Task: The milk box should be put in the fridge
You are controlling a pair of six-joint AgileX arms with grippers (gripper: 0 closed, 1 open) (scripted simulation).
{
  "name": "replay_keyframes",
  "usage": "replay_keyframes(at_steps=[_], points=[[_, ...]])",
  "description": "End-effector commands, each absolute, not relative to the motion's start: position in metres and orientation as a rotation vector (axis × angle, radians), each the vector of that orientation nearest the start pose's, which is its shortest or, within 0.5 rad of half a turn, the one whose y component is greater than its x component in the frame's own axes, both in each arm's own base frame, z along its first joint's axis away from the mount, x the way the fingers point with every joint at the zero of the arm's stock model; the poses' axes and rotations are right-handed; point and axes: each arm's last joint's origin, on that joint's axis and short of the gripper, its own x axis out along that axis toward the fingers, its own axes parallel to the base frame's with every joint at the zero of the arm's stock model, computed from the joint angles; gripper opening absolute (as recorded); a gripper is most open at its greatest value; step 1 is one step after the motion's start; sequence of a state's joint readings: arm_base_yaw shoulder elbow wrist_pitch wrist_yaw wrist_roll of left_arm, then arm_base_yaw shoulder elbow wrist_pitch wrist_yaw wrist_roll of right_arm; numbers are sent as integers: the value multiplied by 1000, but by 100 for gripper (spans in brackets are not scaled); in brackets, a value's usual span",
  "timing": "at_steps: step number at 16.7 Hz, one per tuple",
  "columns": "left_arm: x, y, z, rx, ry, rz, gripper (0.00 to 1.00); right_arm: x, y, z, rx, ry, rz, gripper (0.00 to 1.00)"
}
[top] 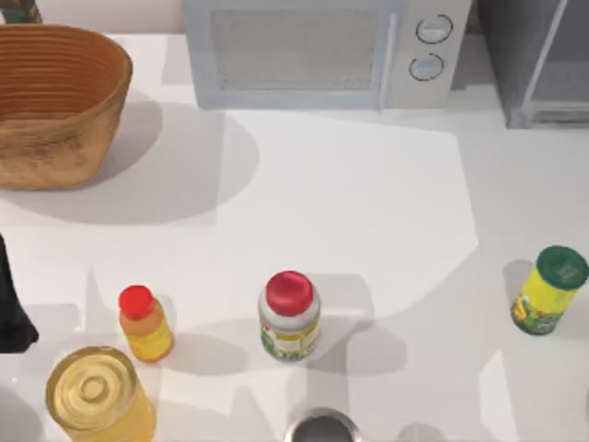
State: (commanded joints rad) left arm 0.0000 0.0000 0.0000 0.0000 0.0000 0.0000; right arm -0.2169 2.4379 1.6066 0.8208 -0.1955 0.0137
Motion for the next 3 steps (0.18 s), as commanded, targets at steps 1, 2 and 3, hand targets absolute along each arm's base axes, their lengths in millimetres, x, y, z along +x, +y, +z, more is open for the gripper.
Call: replay_keyframes(at_steps=[1, 2, 3], points=[[106, -1, 160, 0, 0, 0, 100, 524, -103, 128, 6, 13, 7, 100], [106, -1, 160, 0, 0, 0, 100, 524, -103, 128, 6, 13, 7, 100], [106, -1, 160, 0, 0, 0, 100, 524, -103, 128, 6, 13, 7, 100]])
